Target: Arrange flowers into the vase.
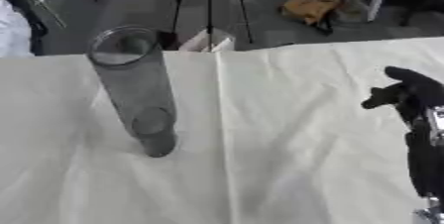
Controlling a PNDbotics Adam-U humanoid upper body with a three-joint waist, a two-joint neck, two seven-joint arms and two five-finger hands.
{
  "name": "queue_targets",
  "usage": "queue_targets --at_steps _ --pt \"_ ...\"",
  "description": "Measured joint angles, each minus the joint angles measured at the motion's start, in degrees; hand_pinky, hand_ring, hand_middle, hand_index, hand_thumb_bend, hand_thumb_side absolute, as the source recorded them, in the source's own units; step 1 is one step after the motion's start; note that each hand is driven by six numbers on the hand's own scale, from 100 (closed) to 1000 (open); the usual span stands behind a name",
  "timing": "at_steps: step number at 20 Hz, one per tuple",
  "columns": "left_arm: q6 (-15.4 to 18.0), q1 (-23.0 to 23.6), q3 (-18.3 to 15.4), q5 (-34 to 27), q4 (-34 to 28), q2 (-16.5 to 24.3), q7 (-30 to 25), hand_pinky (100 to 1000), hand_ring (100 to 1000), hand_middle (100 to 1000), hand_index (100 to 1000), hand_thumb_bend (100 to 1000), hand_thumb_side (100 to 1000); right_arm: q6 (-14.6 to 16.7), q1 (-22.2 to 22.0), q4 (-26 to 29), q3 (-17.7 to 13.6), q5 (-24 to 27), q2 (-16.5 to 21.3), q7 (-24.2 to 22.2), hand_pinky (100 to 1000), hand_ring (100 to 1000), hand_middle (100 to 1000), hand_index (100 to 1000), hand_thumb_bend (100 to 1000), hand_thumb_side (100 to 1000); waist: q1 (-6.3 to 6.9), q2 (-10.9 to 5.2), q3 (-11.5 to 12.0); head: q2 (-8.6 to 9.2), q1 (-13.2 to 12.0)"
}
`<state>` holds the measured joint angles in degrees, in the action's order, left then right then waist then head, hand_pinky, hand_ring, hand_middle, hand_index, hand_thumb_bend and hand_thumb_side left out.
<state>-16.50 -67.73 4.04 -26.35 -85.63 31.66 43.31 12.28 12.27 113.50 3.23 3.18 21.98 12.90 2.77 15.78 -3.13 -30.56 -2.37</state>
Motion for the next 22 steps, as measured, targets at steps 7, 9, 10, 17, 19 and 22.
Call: queue_targets --at_steps 7,9,10,17,19,22 --pt "-0.37 -0.90 0.32 -3.41 -1.94 -0.72 1.16 100 100 100 100 204 577 -0.21 -0.19 0.00 0.00 0.01 0.00 0.21 787 541 499 789 100 969 0.12 -0.41 0.00 -0.19 -0.01" --pt "-0.50 -0.91 0.51 -4.24 -2.55 -0.99 1.27 100 100 100 100 204 576 -0.23 -0.19 0.00 0.00 0.02 0.00 0.22 787 541 499 789 100 968 0.12 -0.46 -0.01 -0.20 -0.02" --pt "-0.59 -0.91 0.72 -4.68 -2.91 -0.99 1.24 100 100 100 100 204 575 -0.24 -0.19 0.00 0.00 0.02 0.00 0.23 787 541 499 789 100 968 0.12 -0.49 -0.01 -0.21 -0.02" --pt "-1.57 -0.21 2.08 -7.45 -7.98 -0.93 0.30 100 100 100 100 209 568 -0.48 -0.20 0.00 -0.01 0.02 0.00 0.53 787 541 498 788 100 967 0.13 -0.52 0.03 -0.60 0.21" --pt "-1.81 -0.01 2.15 -8.03 -9.31 -0.93 0.20 100 100 100 100 209 568 -0.52 -0.20 0.00 -0.01 0.02 0.00 0.56 787 541 498 788 100 968 0.13 -0.52 0.04 -0.60 0.27" --pt "-2.19 0.21 2.49 -8.74 -10.67 -0.93 0.17 100 100 100 100 209 570 -0.57 -0.20 0.00 -0.01 0.02 0.00 0.65 787 540 497 788 100 966 0.13 -0.52 0.05 -0.60 0.34"
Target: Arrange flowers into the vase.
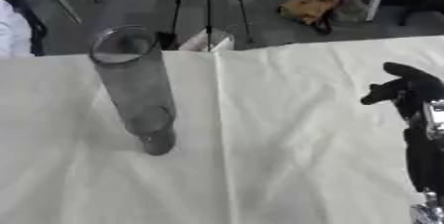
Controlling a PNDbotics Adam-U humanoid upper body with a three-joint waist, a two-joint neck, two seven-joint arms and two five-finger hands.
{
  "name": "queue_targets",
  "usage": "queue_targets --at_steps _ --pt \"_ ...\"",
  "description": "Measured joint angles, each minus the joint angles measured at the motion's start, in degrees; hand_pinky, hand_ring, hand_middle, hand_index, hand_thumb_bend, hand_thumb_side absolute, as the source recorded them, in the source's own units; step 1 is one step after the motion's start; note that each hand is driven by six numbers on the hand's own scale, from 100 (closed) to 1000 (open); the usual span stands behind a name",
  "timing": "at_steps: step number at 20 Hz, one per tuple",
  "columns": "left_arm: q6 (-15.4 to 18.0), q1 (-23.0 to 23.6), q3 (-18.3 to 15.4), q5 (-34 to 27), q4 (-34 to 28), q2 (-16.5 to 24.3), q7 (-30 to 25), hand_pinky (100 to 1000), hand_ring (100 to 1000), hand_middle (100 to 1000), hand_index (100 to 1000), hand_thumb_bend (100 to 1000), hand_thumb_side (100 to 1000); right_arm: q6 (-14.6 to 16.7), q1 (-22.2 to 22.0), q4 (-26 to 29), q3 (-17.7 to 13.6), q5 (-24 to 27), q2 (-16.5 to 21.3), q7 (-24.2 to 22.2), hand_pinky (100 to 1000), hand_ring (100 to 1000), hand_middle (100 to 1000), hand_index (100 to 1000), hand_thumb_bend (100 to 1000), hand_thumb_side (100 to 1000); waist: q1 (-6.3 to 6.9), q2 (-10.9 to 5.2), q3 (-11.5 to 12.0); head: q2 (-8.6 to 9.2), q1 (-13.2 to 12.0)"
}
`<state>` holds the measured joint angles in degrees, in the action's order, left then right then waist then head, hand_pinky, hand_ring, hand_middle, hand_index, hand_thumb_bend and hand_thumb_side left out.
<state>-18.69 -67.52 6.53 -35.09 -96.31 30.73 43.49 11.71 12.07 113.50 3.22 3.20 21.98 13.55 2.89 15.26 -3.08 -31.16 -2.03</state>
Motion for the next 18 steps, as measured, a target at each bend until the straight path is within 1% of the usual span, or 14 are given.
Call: queue_targets --at_steps 10,18 --pt "-0.45 0.58 1.25 -0.57 -2.44 -0.08 -0.27 100 100 100 100 211 570 0.09 -0.01 0.00 0.00 0.00 -0.01 0.27 786 540 496 787 100 966 0.00 0.00 -0.09 0.00 0.05" --pt "0.36 1.01 1.77 0.31 -3.74 -0.65 -0.31 100 100 100 100 214 568 0.14 -0.01 0.00 0.00 -0.02 -0.05 0.38 787 539 495 787 100 963 0.00 0.00 -0.31 0.04 0.03"
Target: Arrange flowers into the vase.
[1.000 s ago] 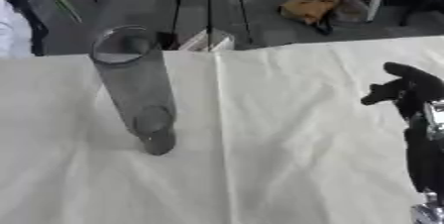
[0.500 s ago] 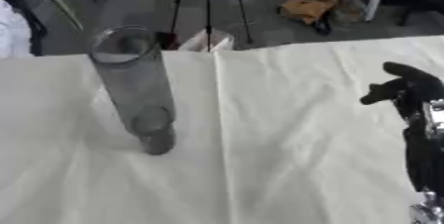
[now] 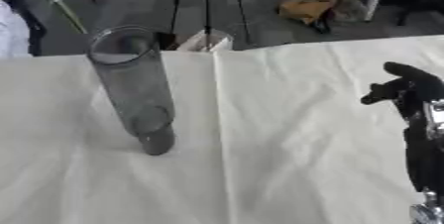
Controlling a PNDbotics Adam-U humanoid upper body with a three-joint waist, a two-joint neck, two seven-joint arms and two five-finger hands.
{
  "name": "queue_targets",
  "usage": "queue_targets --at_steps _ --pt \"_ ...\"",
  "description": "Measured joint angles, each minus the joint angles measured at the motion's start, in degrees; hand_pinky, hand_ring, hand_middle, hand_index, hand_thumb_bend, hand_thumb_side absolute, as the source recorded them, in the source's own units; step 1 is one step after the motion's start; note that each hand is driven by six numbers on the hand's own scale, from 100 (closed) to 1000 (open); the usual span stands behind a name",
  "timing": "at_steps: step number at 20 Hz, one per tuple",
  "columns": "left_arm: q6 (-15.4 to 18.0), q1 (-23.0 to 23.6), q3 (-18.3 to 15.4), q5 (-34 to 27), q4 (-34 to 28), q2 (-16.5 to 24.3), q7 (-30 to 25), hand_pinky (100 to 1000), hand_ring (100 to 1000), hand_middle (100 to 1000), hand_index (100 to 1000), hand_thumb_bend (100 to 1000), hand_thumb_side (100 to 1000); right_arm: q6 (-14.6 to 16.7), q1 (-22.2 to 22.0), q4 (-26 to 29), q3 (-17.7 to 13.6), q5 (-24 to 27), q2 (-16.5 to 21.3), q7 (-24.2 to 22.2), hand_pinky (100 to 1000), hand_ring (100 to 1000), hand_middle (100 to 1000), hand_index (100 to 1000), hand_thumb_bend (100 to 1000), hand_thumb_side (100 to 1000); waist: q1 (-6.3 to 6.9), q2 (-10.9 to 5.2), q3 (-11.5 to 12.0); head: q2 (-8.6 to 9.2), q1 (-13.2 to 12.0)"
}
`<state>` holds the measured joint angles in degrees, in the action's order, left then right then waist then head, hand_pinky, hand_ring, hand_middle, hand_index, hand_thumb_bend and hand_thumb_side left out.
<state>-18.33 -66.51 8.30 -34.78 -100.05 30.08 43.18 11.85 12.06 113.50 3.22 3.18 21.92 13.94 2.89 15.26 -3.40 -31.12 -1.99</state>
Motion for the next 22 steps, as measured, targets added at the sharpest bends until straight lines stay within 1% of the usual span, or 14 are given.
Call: queue_targets --at_steps 4,5,6,14,22 --pt "0.07 0.16 0.32 0.07 -0.40 -0.43 -0.05 100 100 100 100 212 568 -0.01 0.00 0.00 0.00 -0.03 -0.02 0.01 787 539 495 787 100 963 0.00 0.00 -0.11 0.01 0.00" --pt "0.08 0.24 0.33 0.16 -0.45 -0.43 -0.06 100 100 100 100 209 554 -0.01 0.00 0.00 0.00 -0.04 -0.03 0.01 787 539 494 787 100 959 0.00 0.00 -0.12 0.02 -0.01" --pt "0.10 0.38 0.35 0.38 -0.50 -0.44 -0.08 100 100 100 100 211 567 -0.01 0.00 0.00 0.00 -0.05 -0.03 0.01 787 539 494 787 100 962 0.00 0.00 -0.15 0.07 -0.02" --pt "0.95 1.14 1.35 1.40 -1.36 -0.98 -1.24 100 100 100 100 208 568 -0.03 0.01 0.00 0.00 -0.11 -0.31 0.04 788 538 493 787 100 960 0.12 0.06 -0.46 0.53 -0.23" --pt "0.86 2.06 2.15 2.18 -1.87 -1.47 -2.40 100 100 100 100 197 576 -0.16 0.02 0.00 0.00 -0.15 -0.46 0.16 788 538 492 786 100 956 0.21 0.08 -0.51 0.95 -0.25"
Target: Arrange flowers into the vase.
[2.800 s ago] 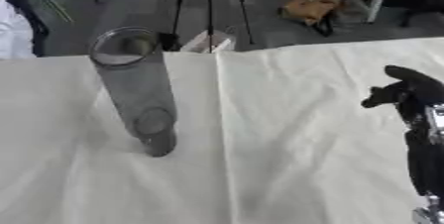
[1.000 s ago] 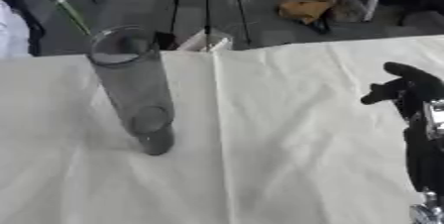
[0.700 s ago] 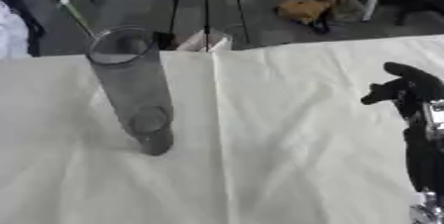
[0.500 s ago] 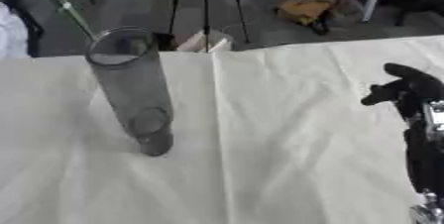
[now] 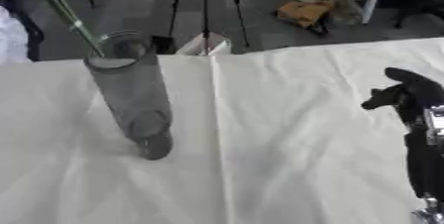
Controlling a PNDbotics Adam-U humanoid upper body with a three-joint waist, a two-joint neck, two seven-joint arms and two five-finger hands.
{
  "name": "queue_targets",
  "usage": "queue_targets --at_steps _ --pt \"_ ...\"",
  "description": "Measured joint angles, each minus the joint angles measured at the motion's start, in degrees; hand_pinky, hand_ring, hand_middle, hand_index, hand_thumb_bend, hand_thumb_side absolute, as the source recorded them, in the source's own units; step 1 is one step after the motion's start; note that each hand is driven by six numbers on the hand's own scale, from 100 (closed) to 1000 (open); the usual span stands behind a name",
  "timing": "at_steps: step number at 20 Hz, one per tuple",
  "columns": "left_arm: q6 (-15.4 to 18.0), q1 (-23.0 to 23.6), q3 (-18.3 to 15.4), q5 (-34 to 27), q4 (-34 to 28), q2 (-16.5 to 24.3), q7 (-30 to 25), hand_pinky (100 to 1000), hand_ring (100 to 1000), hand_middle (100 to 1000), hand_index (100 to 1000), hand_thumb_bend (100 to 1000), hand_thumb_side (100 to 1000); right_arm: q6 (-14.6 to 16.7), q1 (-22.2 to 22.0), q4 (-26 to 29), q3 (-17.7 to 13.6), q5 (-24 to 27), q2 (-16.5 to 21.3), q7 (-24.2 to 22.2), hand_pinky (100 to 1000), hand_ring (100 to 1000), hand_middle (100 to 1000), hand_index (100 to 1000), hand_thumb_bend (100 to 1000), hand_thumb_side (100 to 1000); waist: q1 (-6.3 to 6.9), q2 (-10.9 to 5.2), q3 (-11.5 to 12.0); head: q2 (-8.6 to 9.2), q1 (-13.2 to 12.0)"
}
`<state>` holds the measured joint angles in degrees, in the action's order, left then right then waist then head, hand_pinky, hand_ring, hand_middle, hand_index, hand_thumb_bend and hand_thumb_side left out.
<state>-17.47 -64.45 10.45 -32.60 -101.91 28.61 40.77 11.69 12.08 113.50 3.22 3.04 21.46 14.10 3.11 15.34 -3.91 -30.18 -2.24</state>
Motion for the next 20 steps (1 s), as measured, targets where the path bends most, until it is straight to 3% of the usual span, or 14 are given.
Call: queue_targets --at_steps 20 --pt "0.05 0.45 1.68 1.14 -0.65 -0.49 -2.21 100 100 100 100 180 580 -0.12 0.03 0.00 0.00 0.02 -0.02 0.04 789 537 489 786 100 956 0.00 0.23 0.05 0.08 -0.17"
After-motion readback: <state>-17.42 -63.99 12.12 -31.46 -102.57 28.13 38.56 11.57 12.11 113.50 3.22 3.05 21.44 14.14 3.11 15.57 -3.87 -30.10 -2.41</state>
